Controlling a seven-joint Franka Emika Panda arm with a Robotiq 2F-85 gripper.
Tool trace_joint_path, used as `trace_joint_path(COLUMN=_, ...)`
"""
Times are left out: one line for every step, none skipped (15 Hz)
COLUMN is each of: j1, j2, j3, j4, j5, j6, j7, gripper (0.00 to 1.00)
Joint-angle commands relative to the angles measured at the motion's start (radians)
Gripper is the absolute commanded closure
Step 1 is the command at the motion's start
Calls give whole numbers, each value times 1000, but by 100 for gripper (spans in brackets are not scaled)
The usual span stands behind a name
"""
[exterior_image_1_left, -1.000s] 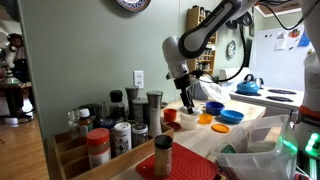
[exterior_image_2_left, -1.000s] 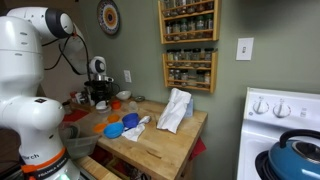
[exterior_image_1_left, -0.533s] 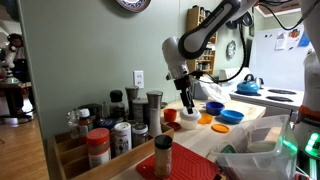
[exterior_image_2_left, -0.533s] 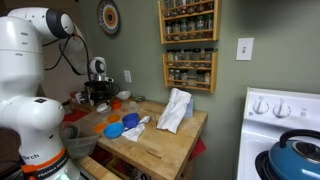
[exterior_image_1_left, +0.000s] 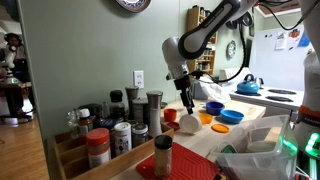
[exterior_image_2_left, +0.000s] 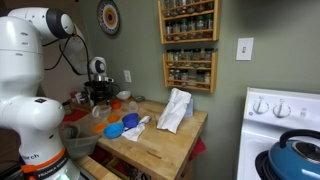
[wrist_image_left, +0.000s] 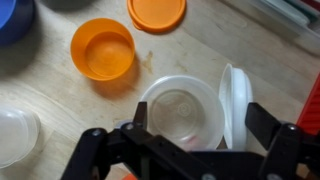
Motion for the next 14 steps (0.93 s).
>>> trace_joint_path(j1=1, j2=3, j3=4, j4=13, j5=-2, j6=-21, j7=-5, gripper=0)
trace_joint_path(j1=2, j2=1, j3=5, j4=12, j5=-4, j6=-22, j7=-4, gripper=0)
trace_joint_path(j1=3, j2=1, j3=5, j4=12, j5=-3, j6=-23, j7=-2, gripper=0)
trace_joint_path(j1=3, j2=-1, j3=6, j4=10, j5=-2, j6=-22, j7=-2, gripper=3)
trace_joint_path(j1=4, j2=-2, j3=7, j4=9, j5=-3, j6=-24, j7=-2, gripper=6)
trace_joint_path(j1=4, j2=-4, j3=7, j4=8, j5=-3, j6=-23, j7=-1, gripper=9)
trace_joint_path(j1=4, j2=-5, j3=8, j4=6, j5=-2, j6=-24, j7=-1, gripper=10)
trace_joint_path(j1=4, j2=-7, j3=8, j4=5, j5=-2, j6=-24, j7=-1, gripper=17)
trace_joint_path(j1=4, j2=-8, j3=9, j4=4, j5=-2, j6=-24, j7=-2, gripper=16)
trace_joint_path(j1=4, j2=-10, j3=9, j4=4, j5=-2, j6=-24, j7=-1, gripper=18)
trace_joint_path(j1=4, j2=-10, j3=9, j4=4, j5=-2, j6=-24, j7=-2, gripper=22)
trace_joint_path(j1=4, j2=-10, j3=10, j4=3, j5=-1, j6=-23, j7=-4, gripper=22)
trace_joint_path(j1=4, j2=-10, j3=11, j4=3, j5=0, j6=-23, j7=-5, gripper=28)
trace_joint_path(j1=4, j2=-10, j3=12, j4=3, j5=2, j6=-23, j7=-7, gripper=25)
